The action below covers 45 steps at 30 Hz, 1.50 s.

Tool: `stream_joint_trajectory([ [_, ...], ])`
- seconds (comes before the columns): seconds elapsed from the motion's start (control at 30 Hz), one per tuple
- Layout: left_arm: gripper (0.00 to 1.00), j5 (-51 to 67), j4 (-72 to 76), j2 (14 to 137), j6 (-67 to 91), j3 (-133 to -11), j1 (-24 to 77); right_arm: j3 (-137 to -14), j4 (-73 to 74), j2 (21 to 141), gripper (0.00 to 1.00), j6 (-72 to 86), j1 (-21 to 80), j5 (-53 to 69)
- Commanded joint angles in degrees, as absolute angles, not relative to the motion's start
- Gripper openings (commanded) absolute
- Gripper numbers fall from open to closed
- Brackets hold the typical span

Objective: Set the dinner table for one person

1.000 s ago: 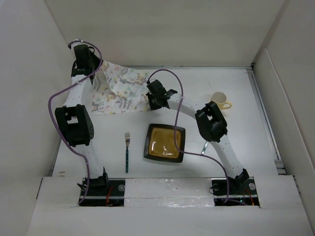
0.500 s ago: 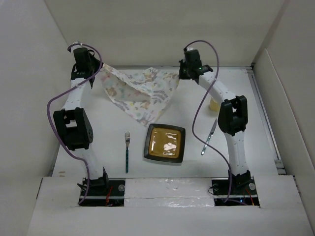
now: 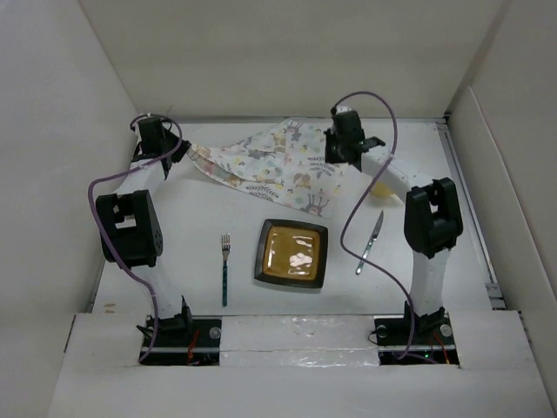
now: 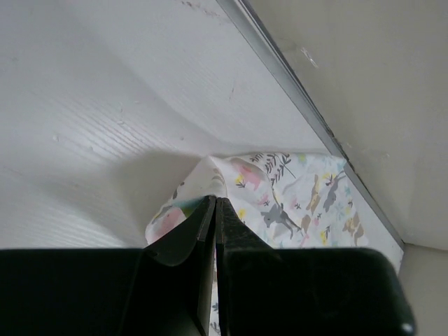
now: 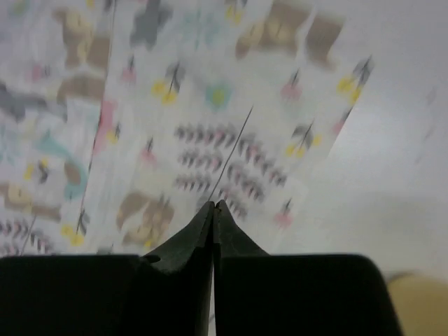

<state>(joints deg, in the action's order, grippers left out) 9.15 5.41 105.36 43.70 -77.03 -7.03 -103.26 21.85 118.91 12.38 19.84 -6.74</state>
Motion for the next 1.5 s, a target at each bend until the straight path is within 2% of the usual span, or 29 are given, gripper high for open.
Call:
stream_joint_trajectory([
  [0.0, 0.00, 12.21, 11.86, 105.20, 47.19, -74.45, -7.73, -83.23, 9.18, 108.91, 0.00, 13.88, 24.69, -5.54],
  [0.13, 0.00, 14.85, 13.89, 106.26, 48.78, -72.60, -8.87, -70.70, 6.77, 100.92, 0.02, 15.65, 27.94, -8.94],
  [0.2, 0.00, 14.77, 12.93, 107.48, 48.43, -73.73, -9.40, -67.69, 6.86, 99.41, 0.18, 16.43, 29.00, -9.84],
  [0.23, 0.00, 14.94, 11.70, 107.93, 48.17, -74.18, -9.40, -64.63, 6.42, 98.88, 0.35, 16.87, 29.79, -11.15],
  [0.27, 0.00, 14.94, 11.17, 108.28, 47.03, -74.96, -9.40, -63.21, 5.89, 97.83, 0.42, 17.31, 29.79, -11.25],
  [0.3, 0.12, 14.77, 10.38, 108.72, 46.15, -75.58, -9.40, -62.15, 5.54, 97.47, 0.48, 17.31, 30.40, -11.25],
  [0.37, 0.28, 12.58, 7.13, 108.55, 42.48, -77.68, -9.40, -58.47, 5.01, 95.81, 0.53, 17.84, 30.93, -13.09],
  [0.4, 0.47, 11.87, 6.34, 107.15, 41.41, -77.87, -9.40, -57.32, 3.88, 95.45, 0.54, 17.84, 30.94, -13.44],
  [0.43, 0.56, 9.43, 5.28, 106.09, 40.53, -77.96, -9.40, -56.35, 3.78, 95.01, 0.54, 17.84, 30.94, -13.19],
  [0.5, 0.67, 5.03, 4.22, 101.81, 36.85, -77.96, -9.40, -54.67, 3.96, 94.49, 0.54, 17.84, 30.94, -12.92],
  [0.53, 0.67, -2.73, 4.04, 98.99, 34.13, -77.70, -7.32, -53.54, 3.69, 94.74, 0.56, 18.02, 31.46, -12.57],
  [0.7, 0.56, -8.16, 0.37, 98.61, 24.73, -79.97, -1.33, -55.02, 4.39, 97.12, 0.57, 18.19, 32.70, -12.65],
  [0.83, 0.51, -14.66, -12.19, 106.16, 17.85, -90.32, 5.97, -56.95, 5.10, 98.43, 0.57, 18.11, 34.71, -13.10],
  [0.87, 0.46, -16.42, -12.74, 106.17, 17.32, -89.92, 6.76, -57.56, 6.14, 99.05, 0.56, 18.02, 34.72, -13.44],
  [0.93, 0.41, -16.00, -9.33, 104.42, 17.23, -85.46, 6.77, -59.32, 6.50, 100.97, 0.53, 17.84, 34.72, -13.98],
  [0.97, 0.39, -15.82, -8.62, 103.11, 17.14, -84.47, 6.77, -60.02, 6.59, 101.77, 0.49, 17.67, 34.72, -13.71],
  [1.0, 0.39, -16.60, -8.61, 102.66, 16.70, -84.03, 6.77, -60.81, 6.85, 102.65, 0.36, 17.58, 34.19, -13.28],
  [1.07, 0.40, -17.40, -9.57, 102.74, 14.42, -84.11, 7.99, -62.57, 7.47, 105.11, 0.22, 17.49, 33.58, -13.10],
  [1.1, 0.41, -18.01, -10.97, 103.01, 13.63, -84.46, 9.74, -62.75, 7.30, 105.55, 0.11, 17.49, 32.70, -13.18],
  [1.17, 0.46, -16.97, -12.56, 103.97, 10.39, -85.95, 12.12, -62.49, 6.42, 105.65, 0.02, 17.49, 31.65, -12.83],
  [1.33, 0.56, -10.30, -9.49, 107.57, 1.68, -87.53, 22.13, -61.27, 6.24, 102.93, 0.00, 17.49, 29.36, -12.66],
  [1.47, 0.59, -9.58, -10.55, 115.99, -2.54, -92.36, 27.41, -57.49, 4.22, 99.15, 0.00, 17.84, 28.83, -12.04],
])
